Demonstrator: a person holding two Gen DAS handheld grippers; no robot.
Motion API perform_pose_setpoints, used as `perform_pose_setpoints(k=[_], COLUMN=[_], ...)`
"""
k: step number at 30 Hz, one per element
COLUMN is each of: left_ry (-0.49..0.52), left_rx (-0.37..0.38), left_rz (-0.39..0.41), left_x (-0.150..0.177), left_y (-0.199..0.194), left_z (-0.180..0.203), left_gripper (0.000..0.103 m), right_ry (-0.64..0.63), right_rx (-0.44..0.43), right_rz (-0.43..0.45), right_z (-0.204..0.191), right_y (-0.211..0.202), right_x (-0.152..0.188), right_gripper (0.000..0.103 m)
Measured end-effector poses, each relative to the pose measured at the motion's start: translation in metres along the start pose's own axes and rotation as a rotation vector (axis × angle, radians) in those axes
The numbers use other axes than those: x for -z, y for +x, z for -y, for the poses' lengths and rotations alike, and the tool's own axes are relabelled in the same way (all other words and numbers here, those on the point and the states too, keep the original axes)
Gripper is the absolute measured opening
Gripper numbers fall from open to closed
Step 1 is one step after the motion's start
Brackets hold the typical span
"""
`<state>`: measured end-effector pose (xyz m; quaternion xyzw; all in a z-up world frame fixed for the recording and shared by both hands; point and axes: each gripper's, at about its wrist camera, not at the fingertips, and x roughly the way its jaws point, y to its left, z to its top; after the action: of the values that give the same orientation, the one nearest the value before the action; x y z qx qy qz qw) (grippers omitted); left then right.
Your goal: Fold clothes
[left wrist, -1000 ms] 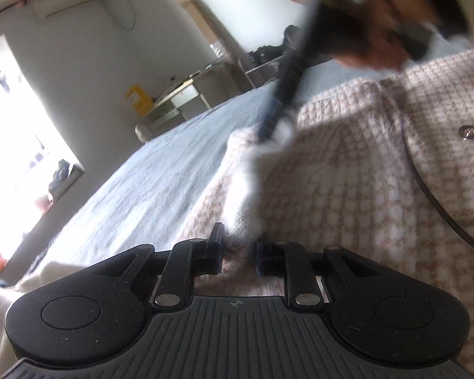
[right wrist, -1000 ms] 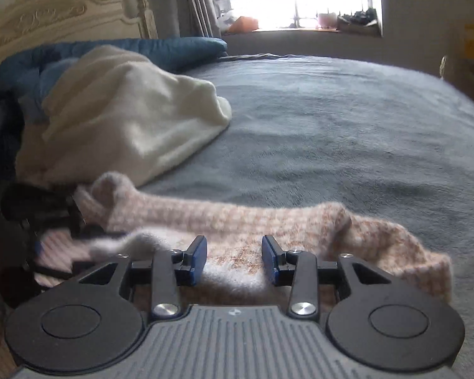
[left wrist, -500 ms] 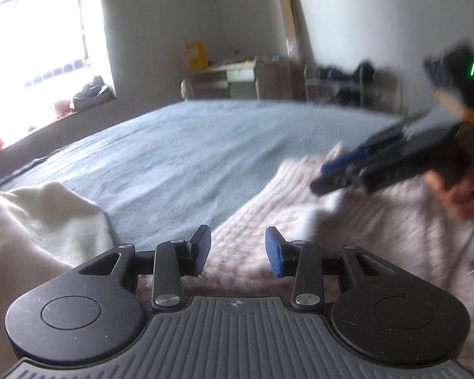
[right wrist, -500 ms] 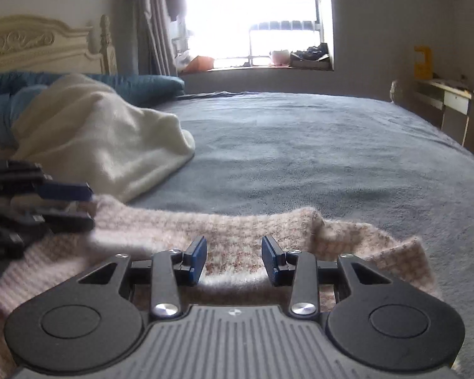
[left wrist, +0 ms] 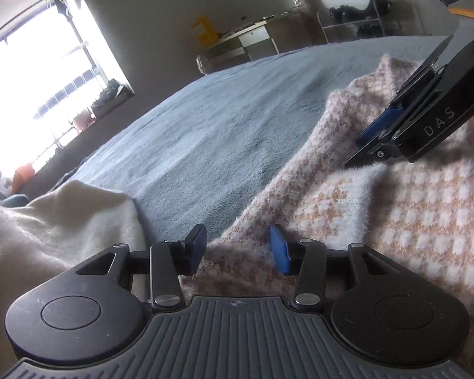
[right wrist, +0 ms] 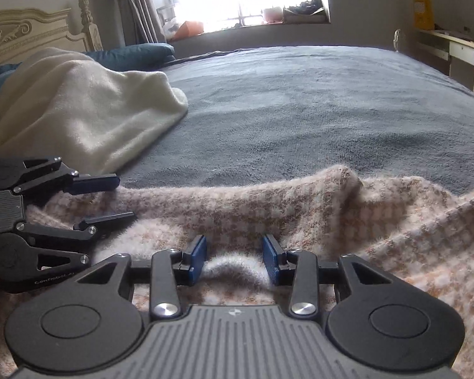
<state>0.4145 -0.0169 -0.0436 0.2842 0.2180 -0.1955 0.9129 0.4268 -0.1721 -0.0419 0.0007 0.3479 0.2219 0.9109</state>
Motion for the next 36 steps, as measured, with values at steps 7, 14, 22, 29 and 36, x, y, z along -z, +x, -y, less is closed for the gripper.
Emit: perform_pose_setpoints(k=[7,14,22,29,36], left_ry=[0.121,0.082,0.084,0.044,0.005], left_rx=[-0.076,-0.072,-0.099,-0.147,-0.115], left_rz=[0.027,0.049,-0.004,-0.102,-0.060], left_x=[0.002,0.008,0.013,0.024,0.017], left_y=[-0.014,-0.014,-0.026,-0.054,-0.116], left_z=[0.016,0.012,0.003,-0.015,-0.011], left_gripper=[0.046,0.046,0.046,0.047,0.047], right_ry=[0.021,-0.017,0.115,0.266,0.389], right_rx=[0.003,0.162,0.108,0.060,-0.026], right_rz=[0.050,0.018,0.048,0.093,0.140], right_z=[-0.005,0.007,0.024,0.039,0.047], right_y=[-0.037,0.009,-0.010,-0.051,-0.148], right_x=[-0.019,-0.001,0.004,0.013,0.048], right_gripper=[0.041,0.039,0.039,0.042,0.043])
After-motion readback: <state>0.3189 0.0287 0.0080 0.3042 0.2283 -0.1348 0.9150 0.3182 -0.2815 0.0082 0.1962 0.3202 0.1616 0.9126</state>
